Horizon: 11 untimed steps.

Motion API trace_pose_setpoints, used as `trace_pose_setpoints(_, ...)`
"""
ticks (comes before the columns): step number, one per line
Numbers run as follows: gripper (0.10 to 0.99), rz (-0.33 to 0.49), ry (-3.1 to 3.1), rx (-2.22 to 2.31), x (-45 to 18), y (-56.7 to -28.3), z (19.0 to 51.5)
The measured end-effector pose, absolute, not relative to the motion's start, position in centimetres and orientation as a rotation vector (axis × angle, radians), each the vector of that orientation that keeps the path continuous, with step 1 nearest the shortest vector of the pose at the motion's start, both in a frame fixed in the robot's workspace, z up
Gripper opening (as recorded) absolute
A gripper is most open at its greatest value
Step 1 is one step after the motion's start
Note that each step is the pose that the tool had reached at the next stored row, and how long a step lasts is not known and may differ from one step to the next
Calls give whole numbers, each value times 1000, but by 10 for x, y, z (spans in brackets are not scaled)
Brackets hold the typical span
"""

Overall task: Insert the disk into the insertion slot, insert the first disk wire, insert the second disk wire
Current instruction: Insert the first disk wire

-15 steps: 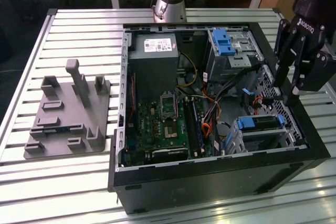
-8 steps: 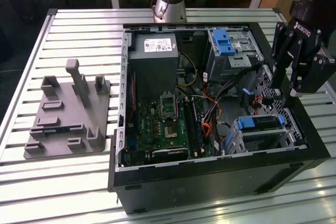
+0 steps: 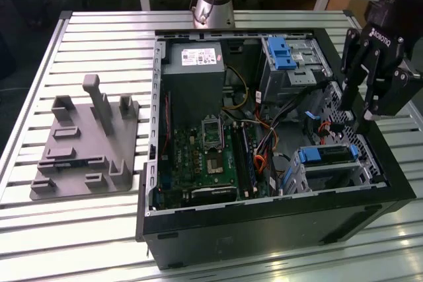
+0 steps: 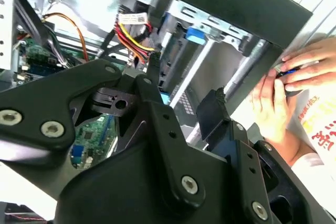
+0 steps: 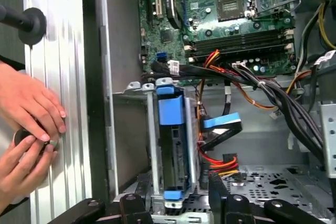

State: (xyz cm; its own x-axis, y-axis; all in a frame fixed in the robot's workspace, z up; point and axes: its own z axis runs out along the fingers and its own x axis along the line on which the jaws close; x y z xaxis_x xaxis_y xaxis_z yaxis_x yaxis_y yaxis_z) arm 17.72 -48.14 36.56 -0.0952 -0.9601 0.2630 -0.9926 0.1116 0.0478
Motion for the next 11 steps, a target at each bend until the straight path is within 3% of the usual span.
trace_pose_setpoints(11, 541, 221, -2145, 1935, 179, -463, 349)
